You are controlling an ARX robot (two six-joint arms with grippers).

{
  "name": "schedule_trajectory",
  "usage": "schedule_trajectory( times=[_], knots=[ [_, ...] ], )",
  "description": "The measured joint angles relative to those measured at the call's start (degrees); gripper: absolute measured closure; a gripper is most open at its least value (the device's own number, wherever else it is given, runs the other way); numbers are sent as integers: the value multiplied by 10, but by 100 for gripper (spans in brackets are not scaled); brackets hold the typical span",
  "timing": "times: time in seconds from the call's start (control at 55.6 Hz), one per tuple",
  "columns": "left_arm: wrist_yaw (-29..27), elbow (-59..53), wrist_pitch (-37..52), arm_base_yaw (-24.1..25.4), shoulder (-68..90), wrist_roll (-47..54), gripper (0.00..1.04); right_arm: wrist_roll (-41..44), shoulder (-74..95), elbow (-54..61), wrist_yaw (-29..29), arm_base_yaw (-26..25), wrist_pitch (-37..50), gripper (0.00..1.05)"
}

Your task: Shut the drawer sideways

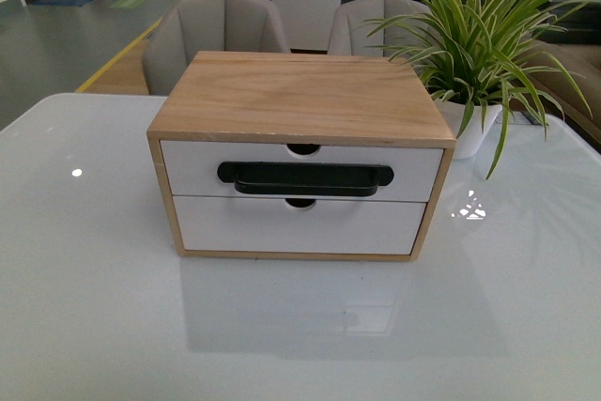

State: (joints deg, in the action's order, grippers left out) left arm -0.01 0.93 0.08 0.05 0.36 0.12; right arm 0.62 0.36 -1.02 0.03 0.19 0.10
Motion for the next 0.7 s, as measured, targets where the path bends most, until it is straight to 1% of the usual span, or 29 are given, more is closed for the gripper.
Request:
schedule_trajectory(
  times=[0.018, 0.162, 0.198, 0.234, 0.252, 0.324, 0.342, 0.431, 0.467, 0.521, 0.701],
  knots=[
    [0, 0, 0, 0, 0, 0, 82, 0, 0, 0, 0, 0, 0, 79],
    [0, 0, 0, 0, 0, 0, 56, 0, 0, 0, 0, 0, 0, 52],
    [0, 0, 0, 0, 0, 0, 51, 0, 0, 0, 0, 0, 0, 48],
    [0, 0, 0, 0, 0, 0, 43, 0, 0, 0, 0, 0, 0, 40],
    [0, 0, 0, 0, 0, 0, 42, 0, 0, 0, 0, 0, 0, 39],
    [0, 0, 0, 0, 0, 0, 28, 0, 0, 0, 0, 0, 0, 25],
    [0, 0, 0, 0, 0, 0, 26, 0, 0, 0, 0, 0, 0, 23],
    [0, 0, 0, 0, 0, 0, 9, 0, 0, 0, 0, 0, 0, 8],
    [0, 0, 0, 0, 0, 0, 7, 0, 0, 0, 0, 0, 0, 8],
    [0, 0, 0, 0, 0, 0, 9, 0, 0, 0, 0, 0, 0, 9],
    [0, 0, 0, 0, 0, 0, 9, 0, 0, 0, 0, 0, 0, 9]
  ],
)
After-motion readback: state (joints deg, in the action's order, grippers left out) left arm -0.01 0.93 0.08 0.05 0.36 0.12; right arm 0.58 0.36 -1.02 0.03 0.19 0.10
